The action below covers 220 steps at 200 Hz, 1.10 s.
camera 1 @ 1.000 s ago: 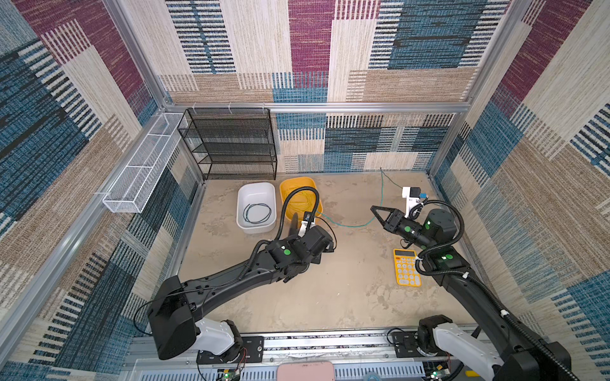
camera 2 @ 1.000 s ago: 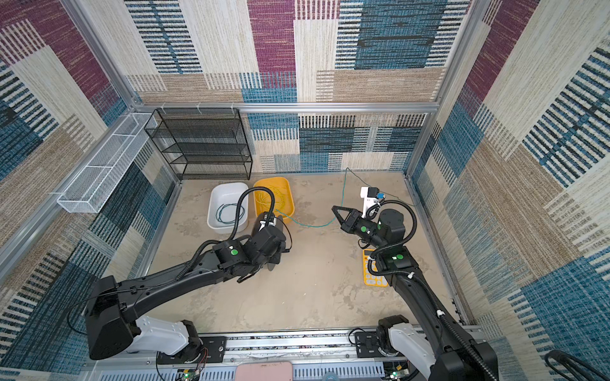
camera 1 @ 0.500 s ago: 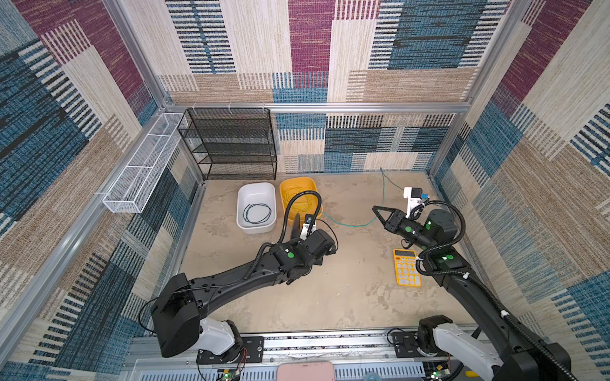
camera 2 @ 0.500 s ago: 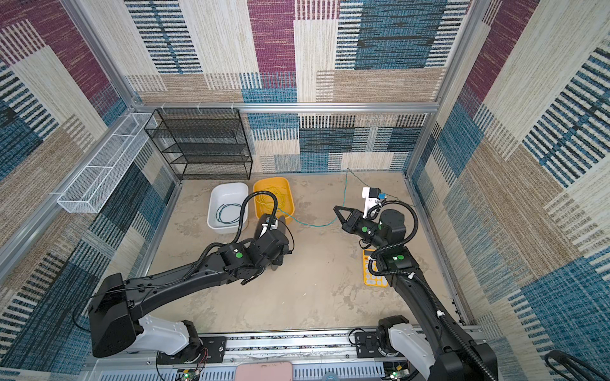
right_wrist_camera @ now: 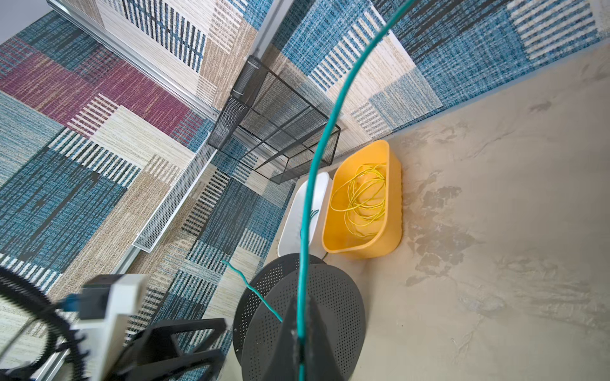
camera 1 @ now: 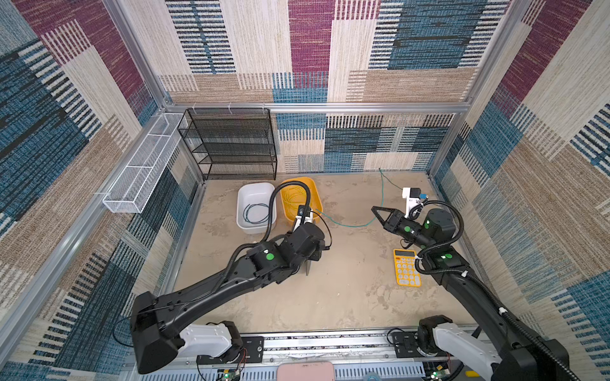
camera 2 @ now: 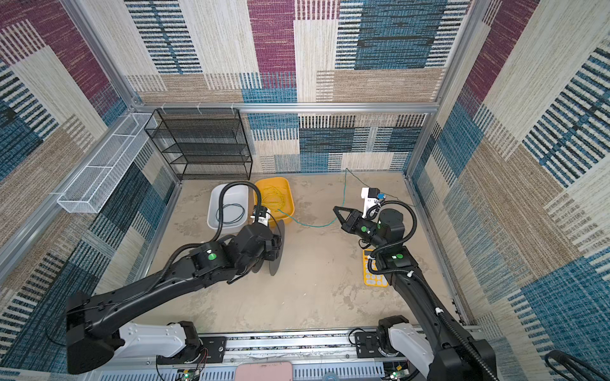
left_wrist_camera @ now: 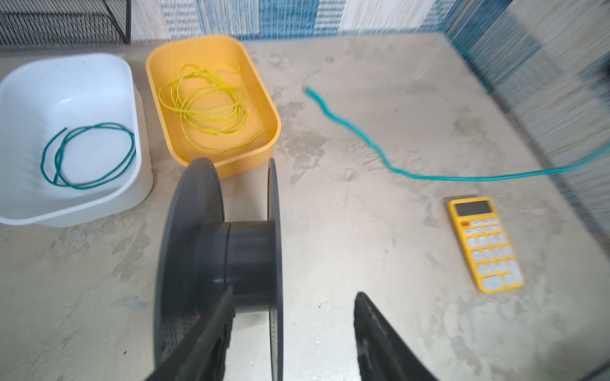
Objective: Wrap the cables
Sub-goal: 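Hold the upright spool with the left gripper while right gripper approaches with cable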
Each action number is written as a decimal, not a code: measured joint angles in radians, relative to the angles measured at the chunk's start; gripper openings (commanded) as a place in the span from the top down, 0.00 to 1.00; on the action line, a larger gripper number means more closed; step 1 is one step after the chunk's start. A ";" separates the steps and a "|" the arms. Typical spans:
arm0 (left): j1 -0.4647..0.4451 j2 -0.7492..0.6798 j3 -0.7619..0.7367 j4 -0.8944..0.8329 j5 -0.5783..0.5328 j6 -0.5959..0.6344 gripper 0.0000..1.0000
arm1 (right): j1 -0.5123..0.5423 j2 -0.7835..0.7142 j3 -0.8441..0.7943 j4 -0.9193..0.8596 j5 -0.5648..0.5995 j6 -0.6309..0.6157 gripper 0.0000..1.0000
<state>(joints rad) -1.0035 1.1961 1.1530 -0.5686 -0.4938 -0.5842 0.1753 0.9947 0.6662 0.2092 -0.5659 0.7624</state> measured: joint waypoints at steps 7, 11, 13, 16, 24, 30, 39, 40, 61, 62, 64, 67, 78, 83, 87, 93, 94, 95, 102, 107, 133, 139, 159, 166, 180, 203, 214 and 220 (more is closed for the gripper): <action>0.003 -0.039 -0.009 -0.011 -0.003 0.008 0.38 | 0.000 0.003 -0.001 0.002 0.000 0.000 1.00; 0.010 -0.062 -0.017 -0.023 -0.004 0.008 0.37 | 0.000 0.005 -0.003 0.007 -0.002 0.001 1.00; 0.013 -0.069 -0.020 -0.027 -0.005 0.008 0.36 | 0.000 0.006 -0.004 0.009 -0.003 0.001 1.00; 0.019 -0.080 -0.026 -0.037 -0.005 0.008 0.34 | 0.000 0.008 -0.006 0.012 -0.005 0.001 1.00; 0.036 -0.101 -0.045 -0.063 -0.004 0.008 0.33 | 0.000 0.011 -0.011 0.018 -0.011 0.002 1.00; 0.044 -0.108 -0.061 -0.079 -0.004 0.008 0.33 | 0.000 0.014 -0.015 0.023 -0.013 0.006 1.00; 0.049 -0.111 -0.090 -0.089 -0.003 0.007 0.33 | 0.000 0.015 -0.021 0.026 -0.018 0.010 1.00; 0.050 -0.111 -0.095 -0.092 -0.002 0.007 0.33 | 0.000 0.015 -0.021 0.026 -0.018 0.010 1.00; 0.050 -0.105 -0.165 -0.121 0.023 0.003 0.38 | 0.000 0.010 -0.024 0.029 -0.026 0.015 1.00; 0.051 -0.105 -0.169 -0.122 0.023 0.002 0.38 | 0.000 0.009 -0.024 0.029 -0.026 0.015 1.00; 0.052 -0.106 -0.174 -0.122 0.023 0.002 0.40 | 0.000 0.007 -0.024 0.029 -0.026 0.016 1.00; 0.055 -0.107 -0.182 -0.121 0.023 0.000 0.42 | 0.000 0.005 -0.024 0.029 -0.027 0.016 1.00; 0.070 -0.112 -0.213 -0.120 0.022 -0.005 0.50 | 0.000 -0.007 -0.023 0.028 -0.027 0.015 1.00; 0.076 -0.114 -0.225 -0.119 0.021 -0.005 0.56 | 0.000 -0.011 -0.021 0.026 -0.027 0.015 1.00; 0.081 -0.118 -0.238 -0.116 0.019 -0.007 0.60 | 0.000 -0.014 -0.020 0.025 -0.028 0.015 1.00; 0.088 -0.125 -0.257 -0.110 0.018 -0.010 0.64 | 0.000 -0.019 -0.018 0.023 -0.028 0.011 1.00; 0.089 -0.127 -0.262 -0.109 0.018 -0.010 0.64 | 0.000 -0.019 -0.018 0.023 -0.028 0.011 1.00; 0.090 -0.128 -0.266 -0.108 0.018 -0.010 0.64 | 0.000 -0.020 -0.017 0.023 -0.028 0.010 1.00; 0.096 -0.139 -0.290 -0.100 0.019 -0.010 0.66 | 0.000 -0.025 -0.016 0.021 -0.028 0.008 1.00; 0.098 -0.146 -0.308 -0.089 0.022 -0.010 0.69 | 0.000 -0.027 -0.015 0.018 -0.028 0.006 1.00; 0.105 -0.152 -0.357 -0.033 0.032 0.006 0.80 | 0.000 -0.028 -0.008 -0.005 -0.030 -0.016 1.00; 0.106 -0.148 -0.360 -0.020 0.034 0.012 0.83 | 0.000 -0.021 0.001 -0.014 -0.037 -0.027 1.00; 0.106 -0.124 -0.358 0.016 0.042 0.047 0.95 | 0.000 0.014 0.043 -0.037 -0.068 -0.075 1.00; 0.106 -0.114 -0.351 0.025 0.040 0.053 0.97 | 0.000 0.029 0.060 -0.047 -0.083 -0.097 1.00; 0.106 -0.091 -0.329 0.027 0.045 0.089 1.00 | 0.000 0.057 0.088 -0.064 -0.107 -0.142 1.00; 0.106 -0.065 -0.302 0.033 0.044 0.165 1.00 | 0.000 0.091 0.119 -0.080 -0.124 -0.192 1.00; 0.106 -0.052 -0.291 0.048 0.045 0.208 1.00 | 0.000 0.098 0.125 -0.084 -0.131 -0.204 1.00; 0.106 -0.045 -0.287 0.061 0.047 0.233 1.00 | 0.000 0.103 0.132 -0.090 -0.131 -0.211 1.00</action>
<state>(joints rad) -0.8970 1.1511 0.8661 -0.5072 -0.4469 -0.3511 0.1753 1.0981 0.7986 0.1192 -0.6971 0.5514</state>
